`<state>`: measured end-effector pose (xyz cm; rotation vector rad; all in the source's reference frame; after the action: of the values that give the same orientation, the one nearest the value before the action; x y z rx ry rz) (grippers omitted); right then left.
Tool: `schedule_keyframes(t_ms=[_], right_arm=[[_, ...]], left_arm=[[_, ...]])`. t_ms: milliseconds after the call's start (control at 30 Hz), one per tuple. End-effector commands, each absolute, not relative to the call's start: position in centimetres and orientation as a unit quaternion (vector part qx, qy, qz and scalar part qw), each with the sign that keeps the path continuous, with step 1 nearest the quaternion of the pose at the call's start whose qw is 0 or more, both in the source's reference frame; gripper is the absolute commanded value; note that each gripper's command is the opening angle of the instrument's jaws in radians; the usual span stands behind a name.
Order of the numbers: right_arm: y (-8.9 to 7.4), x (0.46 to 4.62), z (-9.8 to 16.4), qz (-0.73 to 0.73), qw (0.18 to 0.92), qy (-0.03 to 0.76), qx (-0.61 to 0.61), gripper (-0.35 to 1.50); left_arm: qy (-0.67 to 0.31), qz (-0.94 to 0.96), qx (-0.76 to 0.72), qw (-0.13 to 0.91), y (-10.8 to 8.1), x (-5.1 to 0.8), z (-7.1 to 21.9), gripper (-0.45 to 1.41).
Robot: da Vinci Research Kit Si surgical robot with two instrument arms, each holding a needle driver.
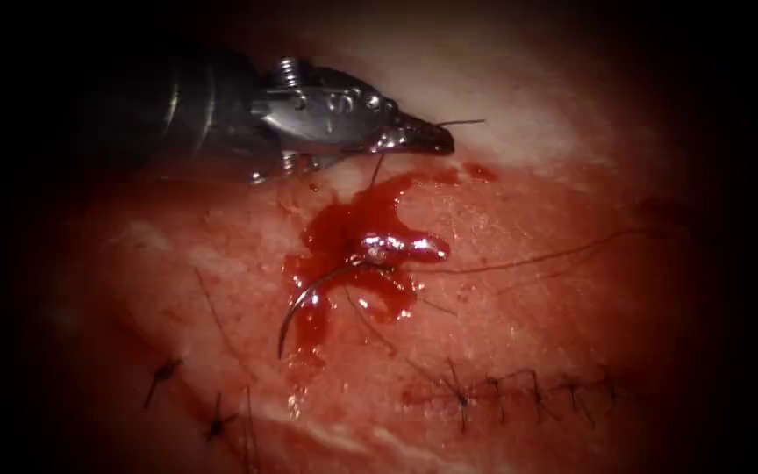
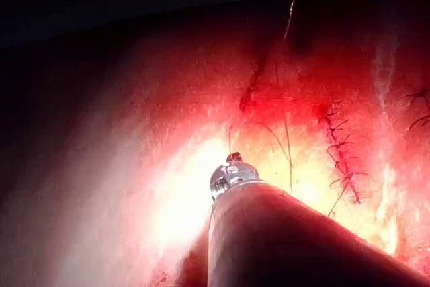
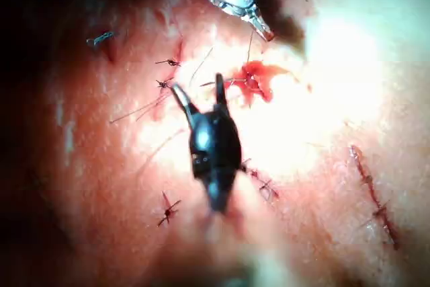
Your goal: Wound Closure
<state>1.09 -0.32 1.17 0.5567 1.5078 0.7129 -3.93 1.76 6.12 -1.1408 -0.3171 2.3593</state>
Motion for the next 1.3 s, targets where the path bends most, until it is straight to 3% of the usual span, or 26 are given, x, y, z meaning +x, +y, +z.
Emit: schedule_keyframes(t_ms=[33,133,433,600,867,1300], right_arm=[[-0.3,1.35,1.3,0.329,0.59,0.696,0.243,1.33],[-0.2,1.68,1.5,0.342,0.589,0.696,0.228,1.35],[-0.2,2.87,2.3,0.368,0.684,0.605,0.178,1.31],[-0.1,3.26,2.9,0.393,0.704,0.578,0.127,1.31],[-0.1,3.53,3.5,0.402,0.745,0.525,0.093,1.31],[0.0,3.77,3.7,0.412,0.751,0.511,0.075,1.31]], left_arm=[[-0.115,0.866,-0.416,0.251,1.8,-3.96,6.2,-0.45],[-0.114,0.867,-0.414,0.254,1.8,-3.94,6.2,-0.45],[-0.114,0.867,-0.411,0.258,1.7,-3.94,6.1,-0.45],[-0.116,0.866,-0.412,0.258,1.7,-3.92,6.1,-0.45],[-0.118,0.865,-0.413,0.257,1.7,-3.92,6.1,-0.45],[-0.12,0.865,-0.415,0.256,1.7,-3.93,6.1,-0.45]])
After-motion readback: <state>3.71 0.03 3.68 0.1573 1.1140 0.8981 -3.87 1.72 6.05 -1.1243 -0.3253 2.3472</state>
